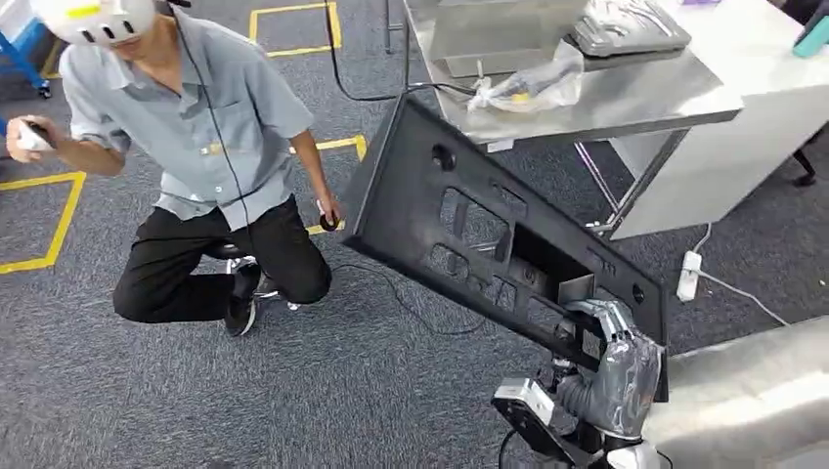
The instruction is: Take the parts from the cabinet and place them on the table.
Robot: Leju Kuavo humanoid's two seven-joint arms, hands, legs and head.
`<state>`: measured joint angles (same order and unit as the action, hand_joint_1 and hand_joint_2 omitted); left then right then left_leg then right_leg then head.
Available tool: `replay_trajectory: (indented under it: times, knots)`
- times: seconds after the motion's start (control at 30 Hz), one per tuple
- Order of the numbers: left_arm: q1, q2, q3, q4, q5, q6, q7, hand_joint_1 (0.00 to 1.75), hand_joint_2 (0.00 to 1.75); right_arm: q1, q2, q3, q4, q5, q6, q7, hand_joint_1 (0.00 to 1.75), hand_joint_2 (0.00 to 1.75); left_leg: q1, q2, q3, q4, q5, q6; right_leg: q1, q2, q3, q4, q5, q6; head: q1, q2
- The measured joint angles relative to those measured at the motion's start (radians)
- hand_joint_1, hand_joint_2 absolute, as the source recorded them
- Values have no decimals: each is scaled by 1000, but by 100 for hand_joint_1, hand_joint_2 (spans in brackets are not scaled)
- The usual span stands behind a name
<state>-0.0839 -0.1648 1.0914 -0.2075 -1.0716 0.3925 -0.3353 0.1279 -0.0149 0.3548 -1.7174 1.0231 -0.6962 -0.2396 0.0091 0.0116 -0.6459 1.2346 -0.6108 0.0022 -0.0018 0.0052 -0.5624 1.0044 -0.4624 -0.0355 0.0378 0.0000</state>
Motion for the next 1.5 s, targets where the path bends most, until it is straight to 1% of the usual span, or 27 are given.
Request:
replay_trajectory:
  times: [0.03,0.07,0.1,0.17,0.2,0.23,0.37,0.43,0.53,0.57,0.63,0.67,0.7,0.73,0.87,0.9,0.97,1.03,1.07,1.1,1.13,1.2,1.27,1.33,1.4,1.47,1.5]
  knots:
    - [2,0,0,0,0,0,0,0,175,1,0,0,1,0,0,0,175,175,1,-1,-35,70,-21,-3,1,10,-1,1,0,0,1,0]
    - [2,0,0,0,0,0,0,0,175,1,0,0,2,0,0,0,175,175,2,-1,-47,89,-14,-5,1,20,-1,3,-1,0,0,0]
    - [3,0,0,0,0,0,0,0,175,1,0,0,2,0,0,0,175,175,3,-1,-36,60,17,-5,0,32,0,6,-2,1,1,0]
    - [3,1,0,0,0,0,1,0,175,1,0,0,2,0,0,0,175,175,5,-10,35,-99,112,-4,-3,54,0,18,-9,8,0,0]
    - [3,1,0,0,0,0,1,0,175,1,0,0,2,0,0,0,175,175,7,-34,70,-183,139,-2,-5,61,-1,27,-16,13,0,0]
    - [5,1,0,0,0,0,2,0,175,0,0,0,1,0,0,0,175,175,6,-62,79,-196,119,-3,1,67,-8,34,-21,20,0,0]
    - [-3,0,0,0,-3,0,1,0,175,3,0,-1,1,0,0,0,175,175,4,-38,81,-204,130,21,-3,90,-17,33,-15,39,0,0]
    - [-1,0,0,0,-6,1,2,0,175,2,0,-2,0,0,-1,0,175,175,8,-21,85,-212,135,35,-2,23,-35,83,-52,47,3,0]
    - [2,0,0,0,-7,1,2,0,175,1,0,-7,0,0,0,0,175,175,4,5,84,-212,132,41,-7,5,-142,302,-152,57,3,0]
    - [3,0,0,0,-7,1,2,0,175,1,0,-8,0,0,0,0,175,175,3,13,84,-212,131,41,-8,5,-162,337,-154,58,3,0]
    - [2,0,0,0,-8,1,2,0,175,1,0,-11,0,0,0,0,175,175,3,29,88,-212,128,40,-9,1,-129,263,-91,55,3,0]
    - [1,0,0,0,-9,1,2,0,175,0,0,-14,-1,0,0,0,175,175,3,36,93,-212,126,38,-8,-8,-82,171,-42,51,3,0]
    - [1,-1,0,0,-10,1,2,0,175,0,0,-16,-5,0,-1,0,175,175,2,42,97,-212,123,36,-4,-31,-31,74,-1,42,3,0]
    - [2,-2,0,0,-11,1,2,0,175,-2,0,-17,-9,0,0,0,175,175,1,47,99,-212,121,32,6,-73,-12,34,-16,34,3,0]
    - [1,-3,-1,0,-15,1,3,0,175,-2,1,-27,-18,0,0,-17,175,175,-2,74,106,-217,118,11,15,-34,-21,25,-8,23,2,0]
    - [0,-3,-1,0,-16,1,3,0,175,-1,3,-31,-23,0,-1,-23,175,175,-3,76,101,-213,109,5,-2,-25,-11,10,1,14,1,0]
    - [-1,-2,-1,0,-18,1,3,0,175,-7,13,-42,-29,0,-1,-35,175,175,3,19,69,-129,53,1,-1,-15,-8,5,5,5,-2,0]
    - [1,-3,-1,0,-18,0,4,0,175,-8,22,-56,-29,3,-1,-40,175,175,3,1,-7,28,-17,-4,0,2,-9,5,3,2,-3,0]
    - [2,-3,-1,0,-19,0,4,0,175,-7,26,-65,-29,5,-1,-45,175,175,3,0,-36,82,-29,-7,0,11,-10,8,3,2,-2,0]
    - [2,-3,-1,0,-19,0,5,0,175,-7,28,-76,-29,6,-1,-48,175,175,3,-1,-42,88,-14,-7,0,22,-10,10,2,2,-3,0]
    - [3,-2,-1,0,-20,0,5,0,175,-7,31,-87,-29,6,-1,-48,175,175,3,-1,-25,45,24,-6,-1,34,-9,14,0,4,-3,0]
    - [3,-1,0,0,-21,0,6,0,175,-7,35,-110,-32,7,-1,-48,175,175,5,-15,49,-122,120,-3,-3,54,-9,27,-7,10,-3,0]
    - [5,-1,0,0,-25,0,8,0,175,-9,39,-135,-34,10,-1,-50,175,175,7,-69,82,-199,120,1,2,68,-22,46,-16,22,-3,0]
    - [-1,-1,0,0,-28,-1,7,0,175,-7,42,-156,-37,10,-1,-56,175,175,3,-58,77,-192,122,8,-3,78,-28,40,-10,31,-2,0]
    - [-1,-3,0,0,-29,-1,8,0,175,-6,44,-176,-41,8,-1,-65,175,175,8,-41,81,-206,131,26,-4,93,-30,40,-10,43,-2,0]
    - [1,-2,0,-1,-31,-1,8,0,175,-7,47,-196,-46,5,-1,-82,175,175,9,-24,86,-214,134,39,-2,28,-56,103,-56,51,1,0]
    - [1,-2,1,-1,-32,-1,8,0,175,-8,53,-206,-49,2,-1,-96,175,175,8,-15,86,-214,134,40,-5,13,-94,183,-97,56,0,0]
